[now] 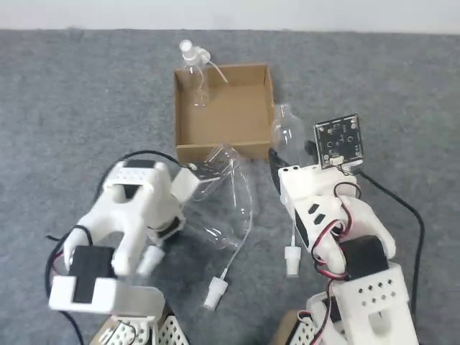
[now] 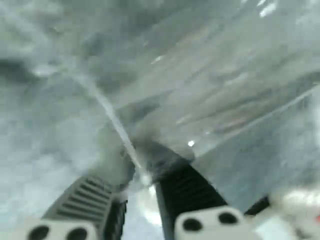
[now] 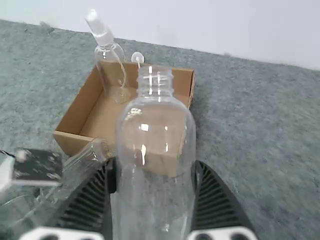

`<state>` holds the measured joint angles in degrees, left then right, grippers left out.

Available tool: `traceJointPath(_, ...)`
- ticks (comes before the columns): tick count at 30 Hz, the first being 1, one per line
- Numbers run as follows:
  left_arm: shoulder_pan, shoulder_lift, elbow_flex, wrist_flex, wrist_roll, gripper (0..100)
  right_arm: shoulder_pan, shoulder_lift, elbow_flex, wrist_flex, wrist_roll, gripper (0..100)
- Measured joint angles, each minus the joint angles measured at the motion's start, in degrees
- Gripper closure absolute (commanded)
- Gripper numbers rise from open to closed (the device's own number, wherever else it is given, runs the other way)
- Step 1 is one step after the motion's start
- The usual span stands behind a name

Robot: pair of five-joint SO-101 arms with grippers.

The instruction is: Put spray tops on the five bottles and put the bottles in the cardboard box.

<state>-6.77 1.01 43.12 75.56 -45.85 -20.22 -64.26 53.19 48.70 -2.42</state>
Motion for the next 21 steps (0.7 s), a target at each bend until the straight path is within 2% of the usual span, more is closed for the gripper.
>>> traceJointPath(6, -8.62, 0.26, -7.56, 3.16, -16.26, 98, 0.00, 0.00, 5.27, -4.75, 0.00, 99.2)
traceJointPath(10, -13.45, 0.44, -11.60, 3.52, -30.59, 97, 0.00, 0.00, 7.91, -7.12, 0.00, 99.2)
traceJointPath(14, -16.09, 1.05, -14.68, 3.60, -44.31, 89, 0.00, 0.00, 10.90, -10.02, 0.00, 99.2)
traceJointPath(18, -16.35, 1.05, -17.05, 3.60, -44.66, 80, 0.09, 0.09, 12.48, -12.13, 0.00, 99.2)
traceJointPath(21, -16.35, 1.05, -19.34, 3.52, -37.98, 78, 0.00, 0.09, 12.66, -12.22, 0.00, 99.2)
